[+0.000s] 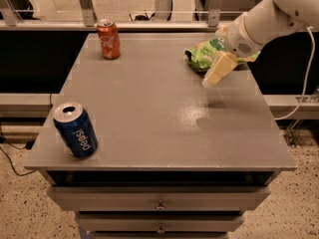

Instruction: Move green rice chip bag near pepsi can

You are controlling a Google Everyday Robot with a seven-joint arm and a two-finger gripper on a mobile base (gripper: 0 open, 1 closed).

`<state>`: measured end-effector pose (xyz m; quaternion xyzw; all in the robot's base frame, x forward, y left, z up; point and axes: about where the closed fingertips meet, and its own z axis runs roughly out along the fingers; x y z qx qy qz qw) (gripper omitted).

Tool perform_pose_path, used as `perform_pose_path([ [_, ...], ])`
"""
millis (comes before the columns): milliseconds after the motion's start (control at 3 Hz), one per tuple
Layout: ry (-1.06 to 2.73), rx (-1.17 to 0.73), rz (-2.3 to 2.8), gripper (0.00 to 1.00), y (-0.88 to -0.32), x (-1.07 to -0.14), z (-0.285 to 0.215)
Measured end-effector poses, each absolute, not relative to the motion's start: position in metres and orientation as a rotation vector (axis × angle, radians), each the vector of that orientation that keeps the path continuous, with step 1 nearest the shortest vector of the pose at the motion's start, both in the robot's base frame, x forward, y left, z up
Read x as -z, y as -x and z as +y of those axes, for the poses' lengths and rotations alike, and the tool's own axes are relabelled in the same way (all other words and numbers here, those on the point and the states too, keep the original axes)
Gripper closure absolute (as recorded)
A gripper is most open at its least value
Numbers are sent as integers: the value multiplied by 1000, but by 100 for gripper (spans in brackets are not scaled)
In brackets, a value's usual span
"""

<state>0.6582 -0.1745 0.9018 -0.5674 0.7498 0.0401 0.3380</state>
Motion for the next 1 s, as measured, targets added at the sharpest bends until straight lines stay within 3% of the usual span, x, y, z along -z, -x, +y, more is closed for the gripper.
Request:
perform_pose_path([
  [1000, 1341, -100, 2020, 0, -735, -868, -203],
])
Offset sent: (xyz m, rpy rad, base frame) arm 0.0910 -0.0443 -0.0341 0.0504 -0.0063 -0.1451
